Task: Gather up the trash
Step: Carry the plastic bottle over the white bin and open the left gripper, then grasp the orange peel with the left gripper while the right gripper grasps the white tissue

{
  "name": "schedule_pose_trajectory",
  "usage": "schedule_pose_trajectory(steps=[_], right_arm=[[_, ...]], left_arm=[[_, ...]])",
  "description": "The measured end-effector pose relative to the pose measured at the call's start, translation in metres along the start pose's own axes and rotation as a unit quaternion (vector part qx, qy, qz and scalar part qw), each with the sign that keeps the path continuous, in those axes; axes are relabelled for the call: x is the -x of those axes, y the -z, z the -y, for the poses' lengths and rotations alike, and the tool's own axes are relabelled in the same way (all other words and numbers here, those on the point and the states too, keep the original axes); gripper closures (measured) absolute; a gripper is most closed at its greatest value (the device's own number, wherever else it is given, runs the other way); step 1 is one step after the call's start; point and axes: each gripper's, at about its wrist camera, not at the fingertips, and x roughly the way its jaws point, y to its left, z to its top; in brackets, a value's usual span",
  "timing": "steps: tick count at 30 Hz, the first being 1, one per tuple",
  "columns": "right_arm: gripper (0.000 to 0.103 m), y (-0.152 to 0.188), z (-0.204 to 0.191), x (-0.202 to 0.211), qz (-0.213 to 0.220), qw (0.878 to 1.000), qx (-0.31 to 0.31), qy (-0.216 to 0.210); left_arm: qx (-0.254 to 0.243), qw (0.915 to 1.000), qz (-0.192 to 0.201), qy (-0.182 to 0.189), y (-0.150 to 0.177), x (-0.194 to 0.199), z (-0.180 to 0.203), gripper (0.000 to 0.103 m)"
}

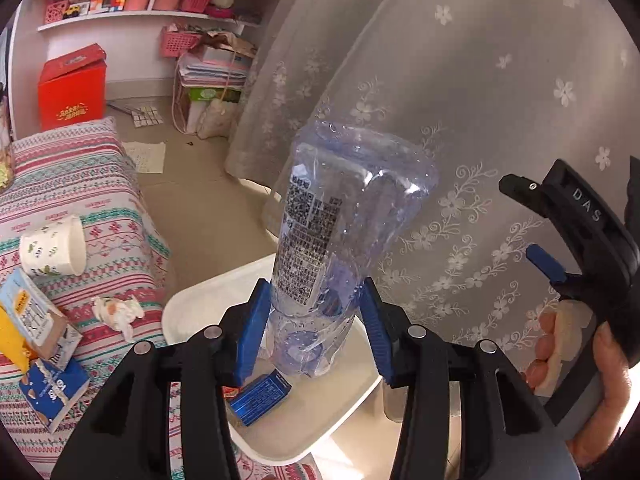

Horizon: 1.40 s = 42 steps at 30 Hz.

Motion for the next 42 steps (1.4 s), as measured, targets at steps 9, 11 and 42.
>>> schedule_pose_trajectory(steps=[9, 11, 42], right_arm=[[0.007, 0.000, 0.010, -0.003, -0.003, 1.000, -0.004, 0.021], [0.007, 0.002, 0.002, -0.002, -0.002, 1.000, 0.005, 0.020], [0.007, 0.150, -0.258, 0.023, -0.055, 0.944, 0.304, -0.117]], left_arm=[[-0.031, 0.9983, -0.034, -0.035, 0.009, -0.025, 0.014, 0.025], [-0.039, 0.9969, -0.025, -0.063, 0.010, -0.020, 0.010, 0.022], [0.109, 0.9209, -0.008, -0.374, 0.039, 0.144, -0.281, 0.014]])
